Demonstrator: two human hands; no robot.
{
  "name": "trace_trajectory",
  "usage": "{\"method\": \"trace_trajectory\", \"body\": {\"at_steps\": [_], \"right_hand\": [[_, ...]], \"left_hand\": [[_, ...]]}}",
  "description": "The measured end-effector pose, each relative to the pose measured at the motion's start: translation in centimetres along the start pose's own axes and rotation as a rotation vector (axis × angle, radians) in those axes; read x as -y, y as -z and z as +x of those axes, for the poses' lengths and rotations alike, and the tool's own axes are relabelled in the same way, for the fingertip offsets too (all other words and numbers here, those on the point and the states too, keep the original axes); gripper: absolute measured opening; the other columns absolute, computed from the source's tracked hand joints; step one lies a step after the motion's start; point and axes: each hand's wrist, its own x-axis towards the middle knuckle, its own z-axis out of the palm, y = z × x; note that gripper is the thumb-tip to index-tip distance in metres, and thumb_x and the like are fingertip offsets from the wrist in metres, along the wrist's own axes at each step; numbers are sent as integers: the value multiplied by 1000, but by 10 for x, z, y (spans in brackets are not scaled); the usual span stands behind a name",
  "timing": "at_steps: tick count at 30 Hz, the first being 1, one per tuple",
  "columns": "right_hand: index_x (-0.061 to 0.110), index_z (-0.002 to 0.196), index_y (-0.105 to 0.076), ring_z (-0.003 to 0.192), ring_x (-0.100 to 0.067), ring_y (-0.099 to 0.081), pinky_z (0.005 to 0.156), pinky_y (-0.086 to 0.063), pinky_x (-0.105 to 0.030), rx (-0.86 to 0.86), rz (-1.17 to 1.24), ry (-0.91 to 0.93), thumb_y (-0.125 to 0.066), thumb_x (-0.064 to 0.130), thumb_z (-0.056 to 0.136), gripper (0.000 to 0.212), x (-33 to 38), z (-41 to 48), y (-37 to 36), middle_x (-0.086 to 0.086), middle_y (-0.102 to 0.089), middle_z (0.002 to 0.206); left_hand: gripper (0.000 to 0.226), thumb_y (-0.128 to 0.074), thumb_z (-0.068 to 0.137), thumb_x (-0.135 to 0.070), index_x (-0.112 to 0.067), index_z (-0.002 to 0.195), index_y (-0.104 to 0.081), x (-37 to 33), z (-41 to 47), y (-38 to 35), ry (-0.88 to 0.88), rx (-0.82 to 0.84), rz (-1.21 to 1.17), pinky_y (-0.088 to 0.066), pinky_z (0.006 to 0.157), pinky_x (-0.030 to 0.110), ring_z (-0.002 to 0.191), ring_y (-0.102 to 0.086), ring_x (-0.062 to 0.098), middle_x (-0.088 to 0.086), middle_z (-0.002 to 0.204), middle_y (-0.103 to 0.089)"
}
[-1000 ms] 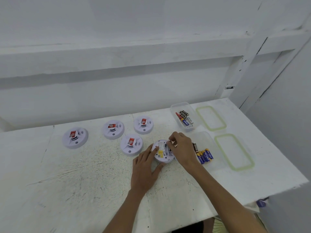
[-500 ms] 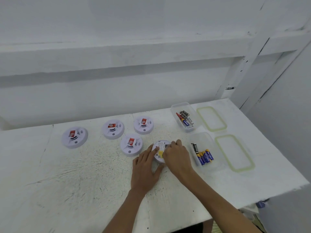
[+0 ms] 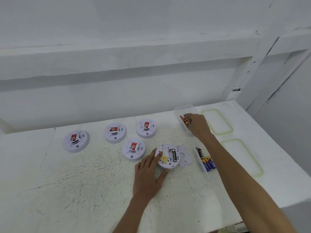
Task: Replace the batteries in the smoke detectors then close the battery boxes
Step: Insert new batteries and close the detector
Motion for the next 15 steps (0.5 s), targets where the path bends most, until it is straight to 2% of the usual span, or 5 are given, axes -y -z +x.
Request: {"method": "trace_trajectory", "body": {"at_steps": [3, 5, 10, 13, 15], "right_hand": [[19, 117, -70, 77, -28, -63, 64, -55, -33, 122, -135, 55, -51, 9, 97, 29, 1, 23, -5, -12, -73, 97], [23, 115, -71, 67, -22, -58, 54, -47, -26, 201, -218, 53, -49, 6, 96, 34, 2, 32, -8, -9, -72, 94], [19, 55, -49, 48, -11, -38, 46, -35, -21, 309, -337, 0, -44, -13, 76, 38, 14, 38, -5, -1, -46, 59], [12, 60, -55, 53, -17, -45, 51, -41, -24, 336, -365, 37, -32, -4, 68, 30, 9, 43, -3, -5, -52, 66], [10, 73, -69, 59, -20, -52, 56, -49, -26, 350, -342, 51, -41, -1, 75, 30, 5, 44, -2, -6, -60, 71]], "left_hand": [[66, -43, 96, -70, -39, 153, -36, 1, 1, -1, 4, -4, 5, -37, 110, 34, 143, -38, 9, -17, 162, -32], [65, -47, 96, -67, -40, 154, -34, 1, 0, -2, 2, -1, 6, -37, 111, 34, 144, -37, 8, -17, 163, -31], [65, -51, 96, -64, -40, 154, -34, 3, 1, -2, 6, -3, 17, -37, 112, 34, 144, -35, 6, -19, 163, -28], [65, -51, 96, -64, -40, 154, -34, 3, 0, -3, 6, -1, 18, -35, 113, 33, 145, -34, 6, -19, 163, -28], [65, -51, 96, -64, -41, 154, -33, 2, -1, -2, 5, -8, 16, -35, 111, 31, 144, -36, 6, -19, 163, -28]]}}
